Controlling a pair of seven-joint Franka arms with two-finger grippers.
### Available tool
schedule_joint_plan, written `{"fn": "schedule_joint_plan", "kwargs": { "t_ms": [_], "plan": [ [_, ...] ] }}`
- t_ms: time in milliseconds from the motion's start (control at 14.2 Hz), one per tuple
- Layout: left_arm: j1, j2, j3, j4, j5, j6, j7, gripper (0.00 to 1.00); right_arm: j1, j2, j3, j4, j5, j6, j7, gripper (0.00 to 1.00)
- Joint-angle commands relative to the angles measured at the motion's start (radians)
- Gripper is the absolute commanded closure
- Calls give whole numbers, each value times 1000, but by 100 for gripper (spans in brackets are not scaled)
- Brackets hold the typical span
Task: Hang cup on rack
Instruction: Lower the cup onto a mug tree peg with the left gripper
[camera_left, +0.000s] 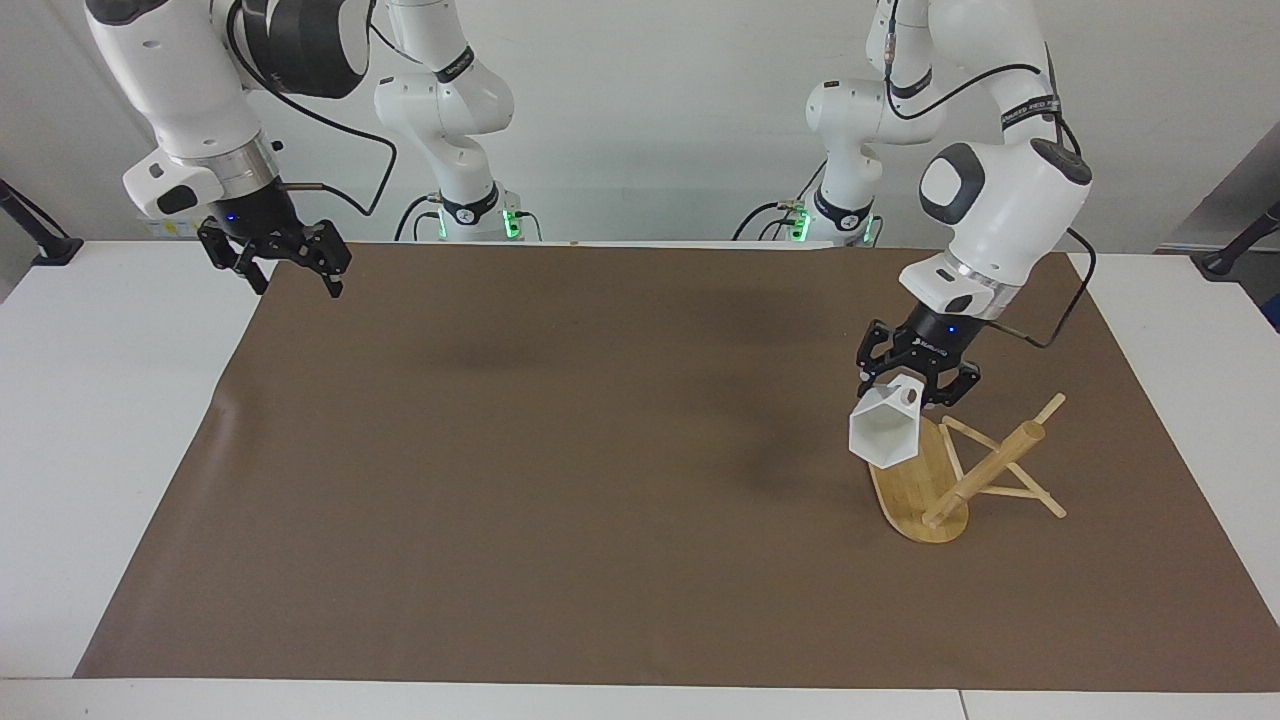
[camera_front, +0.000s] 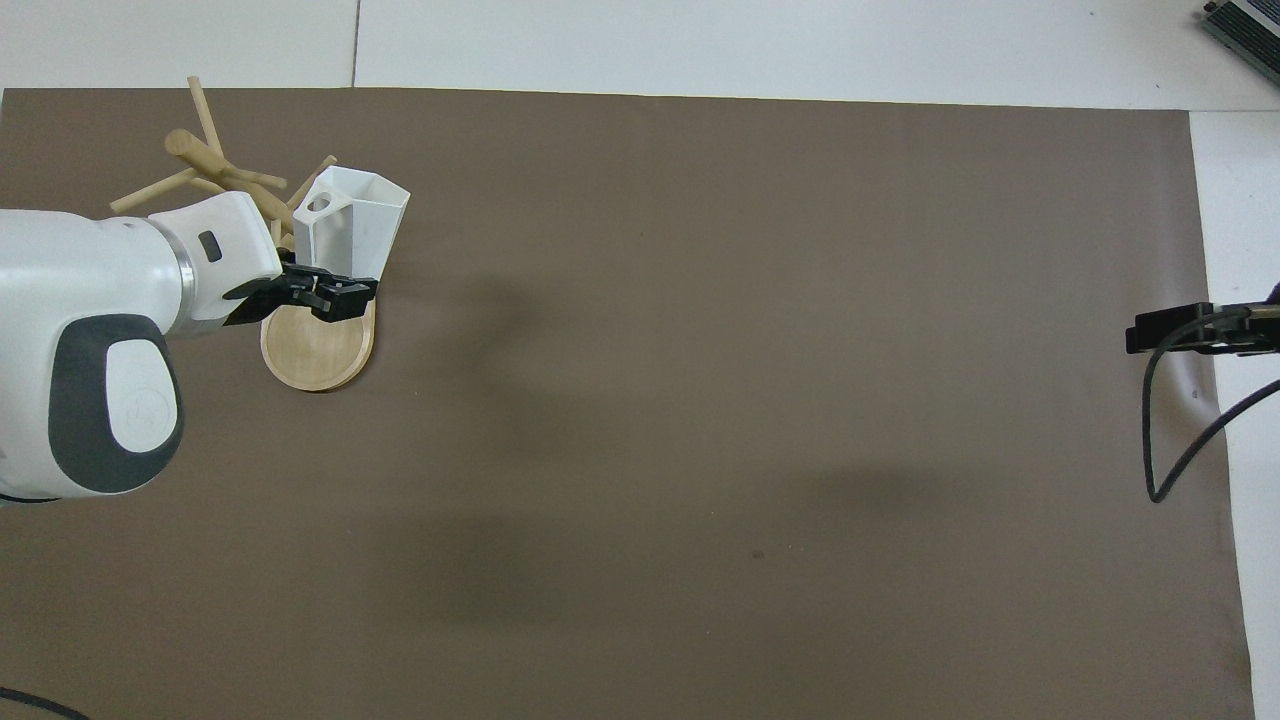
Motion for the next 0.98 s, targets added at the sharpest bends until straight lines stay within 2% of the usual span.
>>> {"fn": "schedule_joint_plan", "kwargs": {
  "t_ms": [0,211,913],
  "plan": [
    [8,1,-7,-4,20,35,-57,100,26,9,-4,71,-5,-90,-13,0],
    [8,4,-5,-1,20,41,-86,100,68,58,-16,152,3,-171,-6,0],
    [8,35,-5,20,19,86,-218,100,-9,46,-23,128,-1,-165,-11,0]
  ]
}}
